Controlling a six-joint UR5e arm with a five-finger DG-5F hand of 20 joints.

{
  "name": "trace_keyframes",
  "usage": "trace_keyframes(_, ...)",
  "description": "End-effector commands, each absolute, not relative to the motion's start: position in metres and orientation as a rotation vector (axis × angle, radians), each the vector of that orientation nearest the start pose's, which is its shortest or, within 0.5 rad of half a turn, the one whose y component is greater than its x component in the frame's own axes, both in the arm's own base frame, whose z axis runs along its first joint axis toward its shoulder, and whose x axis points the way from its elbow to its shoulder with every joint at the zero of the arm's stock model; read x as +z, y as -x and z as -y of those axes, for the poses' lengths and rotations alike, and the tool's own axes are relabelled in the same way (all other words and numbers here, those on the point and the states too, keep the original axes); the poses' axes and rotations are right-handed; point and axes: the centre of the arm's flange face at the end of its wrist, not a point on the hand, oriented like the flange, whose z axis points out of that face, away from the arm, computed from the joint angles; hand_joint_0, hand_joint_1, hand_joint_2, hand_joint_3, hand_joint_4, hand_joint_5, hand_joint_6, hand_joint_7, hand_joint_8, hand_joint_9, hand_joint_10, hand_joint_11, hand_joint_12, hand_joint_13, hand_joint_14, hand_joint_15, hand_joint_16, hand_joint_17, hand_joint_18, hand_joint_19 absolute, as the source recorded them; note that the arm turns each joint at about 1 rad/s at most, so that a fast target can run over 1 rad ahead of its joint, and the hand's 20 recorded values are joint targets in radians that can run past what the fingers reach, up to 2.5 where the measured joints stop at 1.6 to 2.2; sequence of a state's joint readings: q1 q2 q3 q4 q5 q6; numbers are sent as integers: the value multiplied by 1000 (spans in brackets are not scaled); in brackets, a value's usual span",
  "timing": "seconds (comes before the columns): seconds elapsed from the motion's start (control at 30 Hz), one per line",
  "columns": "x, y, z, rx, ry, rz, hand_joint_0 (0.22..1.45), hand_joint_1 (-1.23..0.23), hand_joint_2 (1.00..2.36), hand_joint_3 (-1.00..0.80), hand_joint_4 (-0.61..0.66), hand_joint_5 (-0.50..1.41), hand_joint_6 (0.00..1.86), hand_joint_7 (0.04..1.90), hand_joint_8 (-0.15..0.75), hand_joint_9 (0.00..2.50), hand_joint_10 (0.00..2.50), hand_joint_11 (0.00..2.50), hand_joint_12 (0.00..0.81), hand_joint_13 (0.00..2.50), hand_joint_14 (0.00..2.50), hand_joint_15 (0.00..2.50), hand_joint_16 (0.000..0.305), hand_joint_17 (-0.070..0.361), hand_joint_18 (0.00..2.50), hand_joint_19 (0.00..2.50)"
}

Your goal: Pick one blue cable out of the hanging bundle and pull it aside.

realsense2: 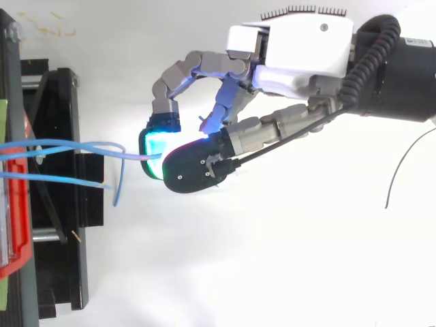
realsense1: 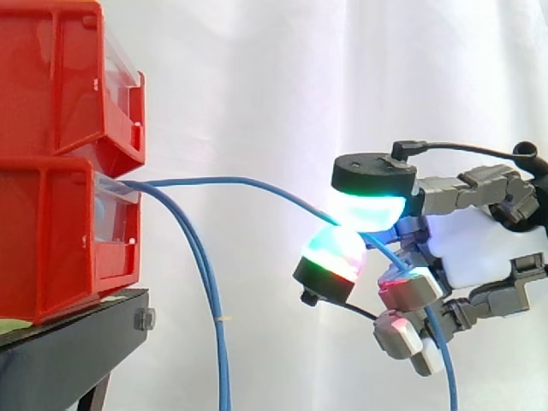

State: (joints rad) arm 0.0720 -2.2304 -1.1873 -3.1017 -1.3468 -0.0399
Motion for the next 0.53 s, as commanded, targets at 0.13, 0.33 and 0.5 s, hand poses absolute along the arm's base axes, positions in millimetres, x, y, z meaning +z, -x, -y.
trace_keyframes(0.13, 272, -718, 104, 924, -1388, -1301, 674, -847, 1021, -59, -83, -142, 937, 1215, 286, 1261, 19, 923, 329, 1008, 26, 815, 39, 88, 830, 805)
trace_keyframes(0.33, 272, -718, 104, 924, -1388, -1301, 673, -846, 1023, -54, -83, -142, 937, 1215, 282, 1264, 19, 927, 333, 1010, 24, 818, 39, 88, 833, 814)
trace_keyframes(0.5, 272, -718, 104, 924, -1388, -1301, 675, -846, 1022, -58, -82, -142, 937, 1215, 285, 1266, 19, 928, 331, 1010, 26, 811, 39, 88, 834, 807)
